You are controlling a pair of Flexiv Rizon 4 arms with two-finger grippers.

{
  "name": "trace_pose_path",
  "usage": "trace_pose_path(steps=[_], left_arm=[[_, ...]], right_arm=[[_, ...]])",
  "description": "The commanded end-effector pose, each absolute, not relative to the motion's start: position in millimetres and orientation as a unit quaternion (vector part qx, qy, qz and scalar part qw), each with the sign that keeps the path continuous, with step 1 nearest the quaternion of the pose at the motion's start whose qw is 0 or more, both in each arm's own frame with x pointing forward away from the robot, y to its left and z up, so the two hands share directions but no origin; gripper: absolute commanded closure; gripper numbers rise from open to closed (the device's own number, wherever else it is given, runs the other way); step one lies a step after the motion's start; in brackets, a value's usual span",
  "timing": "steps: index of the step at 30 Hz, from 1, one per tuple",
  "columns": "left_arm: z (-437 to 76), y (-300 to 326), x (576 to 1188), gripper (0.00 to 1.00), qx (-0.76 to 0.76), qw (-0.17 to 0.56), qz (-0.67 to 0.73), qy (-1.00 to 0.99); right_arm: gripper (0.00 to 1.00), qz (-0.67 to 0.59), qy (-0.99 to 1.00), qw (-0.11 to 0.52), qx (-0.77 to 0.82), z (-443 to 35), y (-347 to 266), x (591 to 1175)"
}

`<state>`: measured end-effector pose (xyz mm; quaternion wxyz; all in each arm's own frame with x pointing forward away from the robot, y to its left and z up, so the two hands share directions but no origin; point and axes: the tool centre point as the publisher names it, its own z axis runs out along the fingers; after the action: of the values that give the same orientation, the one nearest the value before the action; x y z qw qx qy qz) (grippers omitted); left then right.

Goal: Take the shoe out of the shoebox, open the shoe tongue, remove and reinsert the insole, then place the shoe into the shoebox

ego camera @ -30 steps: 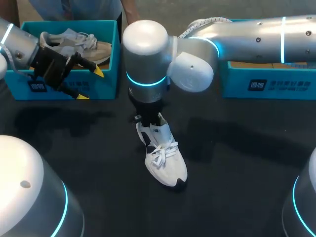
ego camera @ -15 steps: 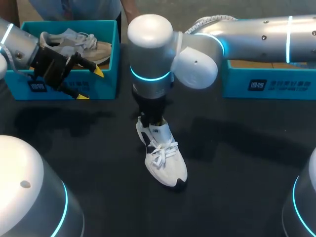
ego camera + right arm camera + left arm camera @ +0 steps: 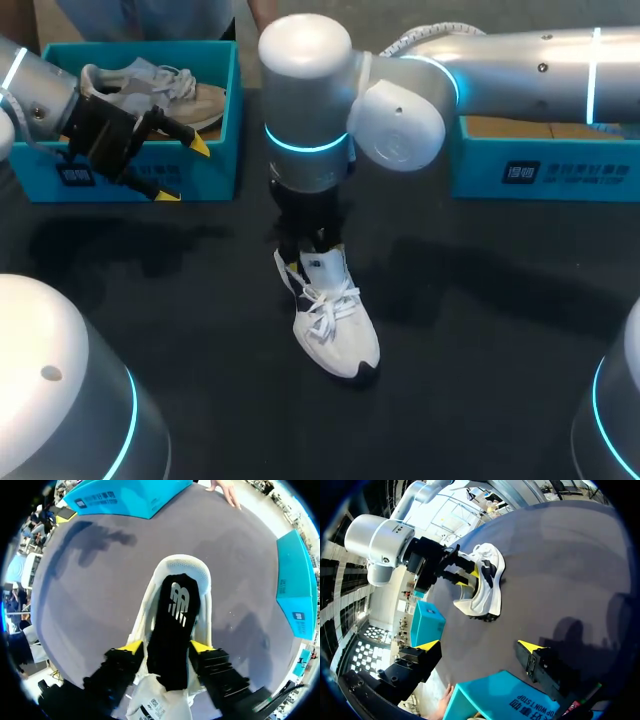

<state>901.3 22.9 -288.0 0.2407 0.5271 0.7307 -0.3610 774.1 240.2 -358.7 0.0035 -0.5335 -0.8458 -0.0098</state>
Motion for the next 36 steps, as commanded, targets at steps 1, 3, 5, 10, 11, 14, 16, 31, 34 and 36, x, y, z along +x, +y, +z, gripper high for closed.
trace_pose_path(steps=[1, 3, 5, 10, 11, 14, 16, 31, 34, 36], left_arm=[[-287, 23, 900, 0.0, 0.527, 0.24, -0.359, 0.732], [-287, 23, 900, 0.0, 0.527, 0.24, -0.359, 0.732], [-287, 23, 900, 0.0, 0.527, 0.24, -0.359, 0.732], [-287, 23, 900, 0.0, 0.527, 0.24, -0.359, 0.732], [-287, 23, 900, 0.0, 0.527, 0.24, -0.359, 0.732], [-287, 23, 900, 0.0, 0.527, 0.24, -0.359, 0.732], [-287, 23, 900, 0.0, 0.527, 0.24, -0.359, 0.732], [-287, 23, 900, 0.0, 0.527, 0.24, -0.359, 0.732], [-287, 23, 900, 0.0, 0.527, 0.24, -0.359, 0.732], [-287, 23, 900, 0.0, 0.527, 0.24, -0.359, 0.732]], right_arm=[[0.07, -0.014, -0.846, 0.015, -0.533, -364, 238, 773], [0.0, -0.014, -0.846, 0.017, -0.533, -365, 238, 773], [0.0, -0.013, -0.845, 0.018, -0.534, -364, 238, 772], [0.0, -0.012, -0.843, 0.018, -0.538, -360, 235, 769], [0.0, -0.011, -0.841, 0.019, -0.54, -358, 235, 766], [0.0, -0.008, -0.839, 0.02, -0.544, -354, 235, 761], [0.0, -0.006, -0.838, 0.02, -0.545, -352, 235, 759], [0.0, -0.005, -0.824, 0.027, -0.566, -337, 234, 728], [0.0, -0.008, -0.82, 0.017, -0.572, -326, 234, 721], [0.0, -0.009, -0.82, 0.009, -0.573, -315, 235, 717]])
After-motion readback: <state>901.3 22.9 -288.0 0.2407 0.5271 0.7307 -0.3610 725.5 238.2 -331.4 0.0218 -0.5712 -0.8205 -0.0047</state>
